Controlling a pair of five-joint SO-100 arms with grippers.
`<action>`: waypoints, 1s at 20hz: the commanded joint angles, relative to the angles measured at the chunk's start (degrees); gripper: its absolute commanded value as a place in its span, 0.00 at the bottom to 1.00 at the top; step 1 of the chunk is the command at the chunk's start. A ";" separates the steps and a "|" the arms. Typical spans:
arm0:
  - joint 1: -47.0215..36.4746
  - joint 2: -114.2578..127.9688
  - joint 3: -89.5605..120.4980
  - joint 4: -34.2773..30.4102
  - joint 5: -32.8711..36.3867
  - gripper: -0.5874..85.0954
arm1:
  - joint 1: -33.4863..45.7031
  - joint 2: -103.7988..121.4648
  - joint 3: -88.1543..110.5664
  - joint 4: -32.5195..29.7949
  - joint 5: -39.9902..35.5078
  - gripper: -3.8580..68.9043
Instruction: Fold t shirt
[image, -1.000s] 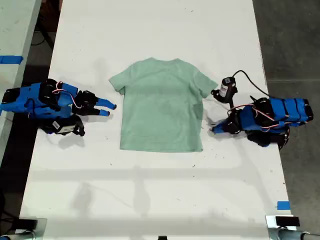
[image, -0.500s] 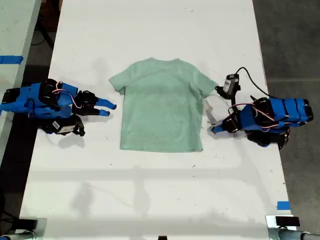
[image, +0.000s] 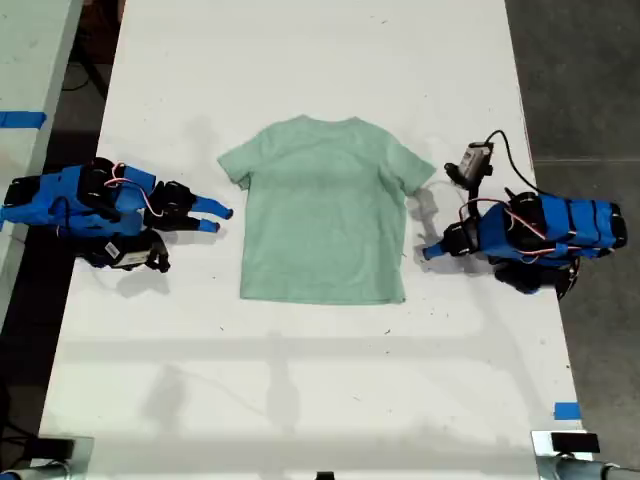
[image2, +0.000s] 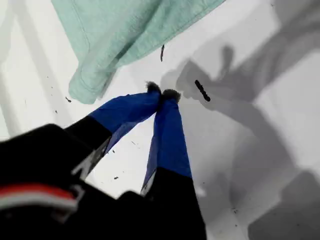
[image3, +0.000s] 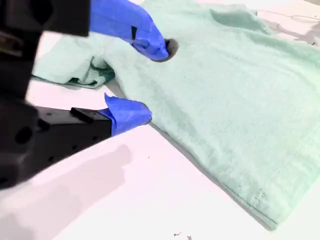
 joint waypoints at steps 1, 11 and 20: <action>0.44 0.35 2.37 -1.14 0.09 0.21 | 0.00 0.53 2.99 -1.49 0.79 0.08; 0.44 0.35 2.37 -1.14 0.09 0.21 | 15.91 -29.18 -24.35 -18.90 -24.70 0.32; 0.44 0.35 2.37 -1.14 0.09 0.21 | 54.84 -87.54 -52.56 -20.83 -27.51 0.52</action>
